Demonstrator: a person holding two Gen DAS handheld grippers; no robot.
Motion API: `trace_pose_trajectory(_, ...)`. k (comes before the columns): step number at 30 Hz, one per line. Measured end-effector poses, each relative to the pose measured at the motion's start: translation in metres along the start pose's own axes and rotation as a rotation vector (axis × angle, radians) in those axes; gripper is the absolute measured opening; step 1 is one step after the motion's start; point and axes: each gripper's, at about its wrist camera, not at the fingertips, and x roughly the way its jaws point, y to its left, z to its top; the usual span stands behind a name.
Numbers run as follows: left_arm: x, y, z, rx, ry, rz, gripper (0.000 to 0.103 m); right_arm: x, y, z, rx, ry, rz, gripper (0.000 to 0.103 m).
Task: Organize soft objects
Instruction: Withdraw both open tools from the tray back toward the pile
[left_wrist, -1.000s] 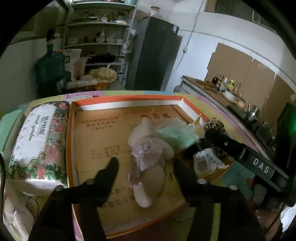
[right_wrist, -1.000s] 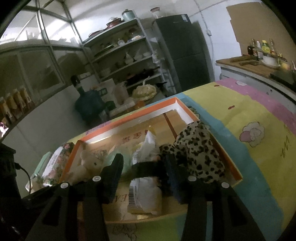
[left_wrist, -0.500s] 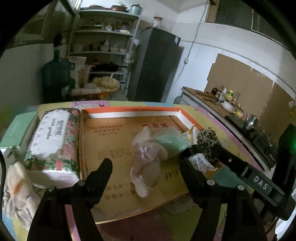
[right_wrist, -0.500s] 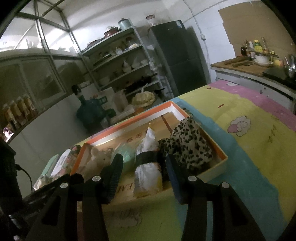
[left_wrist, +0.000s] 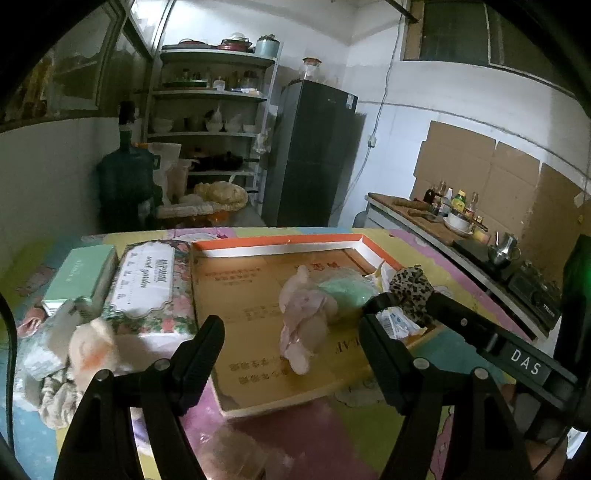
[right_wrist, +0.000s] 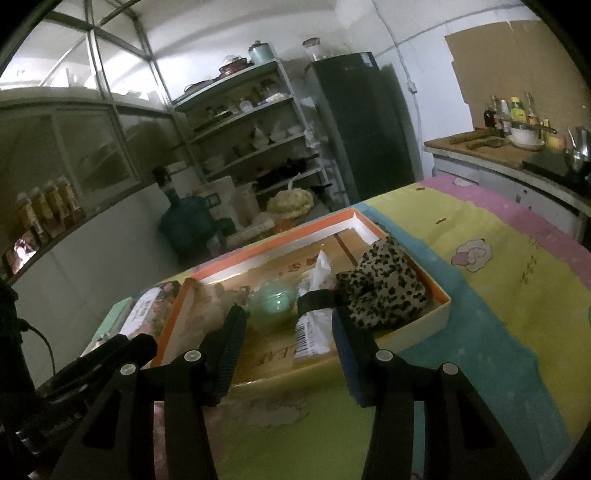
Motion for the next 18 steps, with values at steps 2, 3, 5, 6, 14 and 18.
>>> trace_pose_trajectory(2,-0.007,0.001,-0.001,0.006,-0.012,0.010,0.075,-0.005,0.004,-0.001,-0.005,-0.004,0.001,0.050)
trace_pose_trajectory(3,-0.011,0.001,-0.002,0.011,-0.019,0.017,0.075,-0.008,0.007,-0.002,-0.007,-0.006,0.001,0.050)
trace_pose_trajectory(5,-0.019,0.003,-0.002,0.020,-0.031,0.031,0.075,-0.014,0.013,-0.003,-0.012,-0.011,0.002,0.050)
trace_pose_trajectory(6,-0.023,0.003,-0.003,0.024,-0.037,0.039,0.075,-0.018,0.017,-0.004,-0.017,-0.015,0.003,0.050)
trace_pose_trajectory(14,-0.052,0.016,-0.008,0.032,-0.070,0.080,0.075,-0.038,0.042,-0.015,-0.052,-0.024,0.009,0.056)
trace_pose_trajectory(18,-0.062,0.021,-0.011,0.028,-0.075,0.088,0.075,-0.044,0.053,-0.020,-0.067,-0.021,0.014,0.057)
